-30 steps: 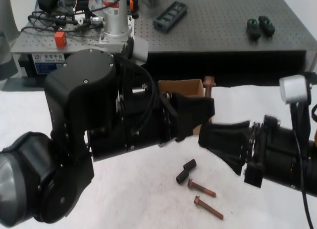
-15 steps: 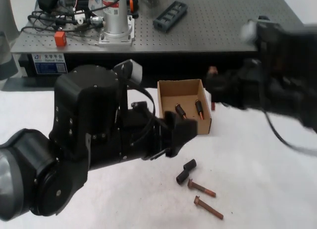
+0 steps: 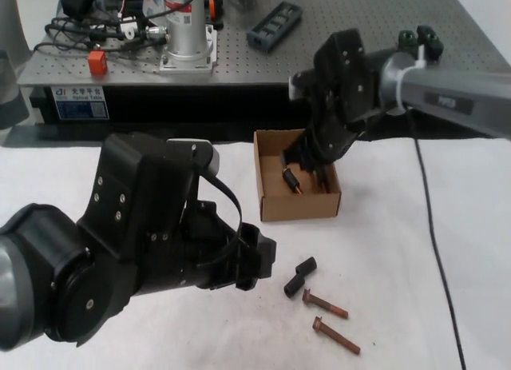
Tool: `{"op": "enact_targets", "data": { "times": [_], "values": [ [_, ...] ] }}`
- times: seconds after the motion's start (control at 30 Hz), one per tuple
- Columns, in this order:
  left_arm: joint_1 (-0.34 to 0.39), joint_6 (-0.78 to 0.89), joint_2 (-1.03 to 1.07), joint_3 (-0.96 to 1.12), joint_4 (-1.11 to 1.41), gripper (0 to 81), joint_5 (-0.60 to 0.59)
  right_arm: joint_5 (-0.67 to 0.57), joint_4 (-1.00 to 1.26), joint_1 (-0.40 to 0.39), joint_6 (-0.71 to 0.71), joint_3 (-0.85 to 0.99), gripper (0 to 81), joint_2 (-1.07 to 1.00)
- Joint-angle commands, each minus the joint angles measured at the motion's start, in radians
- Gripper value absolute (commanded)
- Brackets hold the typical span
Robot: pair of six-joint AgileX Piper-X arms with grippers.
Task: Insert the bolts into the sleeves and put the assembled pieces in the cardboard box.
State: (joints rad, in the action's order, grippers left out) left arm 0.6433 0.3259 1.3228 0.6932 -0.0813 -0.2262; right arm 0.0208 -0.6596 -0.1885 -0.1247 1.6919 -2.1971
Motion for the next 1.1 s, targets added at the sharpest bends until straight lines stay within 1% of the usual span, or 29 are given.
{"op": "enact_targets", "data": {
  "times": [0.0,0.07,0.13,0.17,0.2,0.23,0.37,0.47,0.53,0.63,0.7,0.8,0.93,1.07],
  "values": [
    [-0.004,-0.019,-0.004,0.002,-0.008,49.5,0.015,0.005,-0.006,-0.001,-0.011,0.030,7.6,0.008],
    [-0.004,-0.019,-0.004,0.002,-0.011,49.5,0.015,-0.021,-0.010,-0.001,-0.011,0.032,20.1,0.018],
    [-0.004,-0.019,-0.004,0.002,-0.018,49.5,0.015,-0.042,-0.015,-0.001,-0.011,0.032,36.8,0.041],
    [-0.004,-0.019,-0.004,0.002,-0.024,49.5,0.015,-0.042,-0.024,-0.001,-0.011,0.032,41.9,0.058],
    [-0.004,-0.019,-0.004,0.002,-0.031,49.5,0.015,-0.048,-0.040,-0.001,-0.011,0.032,44.8,0.080],
    [-0.004,-0.019,-0.004,0.002,-0.038,49.5,0.015,-0.070,-0.063,-0.001,-0.011,0.032,44.1,0.108],
    [-0.004,-0.019,-0.004,0.002,-0.050,49.5,0.017,-0.220,-0.188,-0.001,-0.038,0.012,33.5,0.238],
    [-0.006,-0.019,-0.004,0.002,-0.052,49.5,0.044,-0.262,-0.252,-0.019,-0.049,-0.084,30.4,0.349],
    [-0.008,-0.019,-0.004,0.002,-0.052,49.5,0.054,-0.251,-0.278,-0.045,-0.061,-0.182,30.4,0.410],
    [-0.008,-0.019,-0.004,0.002,-0.052,49.5,0.061,-0.165,-0.280,-0.094,-0.083,-0.317,30.4,0.461],
    [-0.008,-0.019,-0.004,0.002,-0.061,49.5,0.061,-0.104,-0.278,-0.124,-0.106,-0.386,30.4,0.461],
    [-0.008,-0.021,-0.004,0.002,-0.086,49.5,0.066,-0.085,-0.255,-0.163,-0.120,-0.478,30.4,0.440],
    [-0.009,-0.038,-0.004,0.002,-0.130,49.5,0.066,-0.047,-0.172,-0.191,-0.118,-0.549,30.4,0.407],
    [-0.009,-0.049,-0.004,0.002,-0.158,49.5,0.066,-0.031,-0.138,-0.197,-0.116,-0.561,30.4,0.378]
  ]
}}
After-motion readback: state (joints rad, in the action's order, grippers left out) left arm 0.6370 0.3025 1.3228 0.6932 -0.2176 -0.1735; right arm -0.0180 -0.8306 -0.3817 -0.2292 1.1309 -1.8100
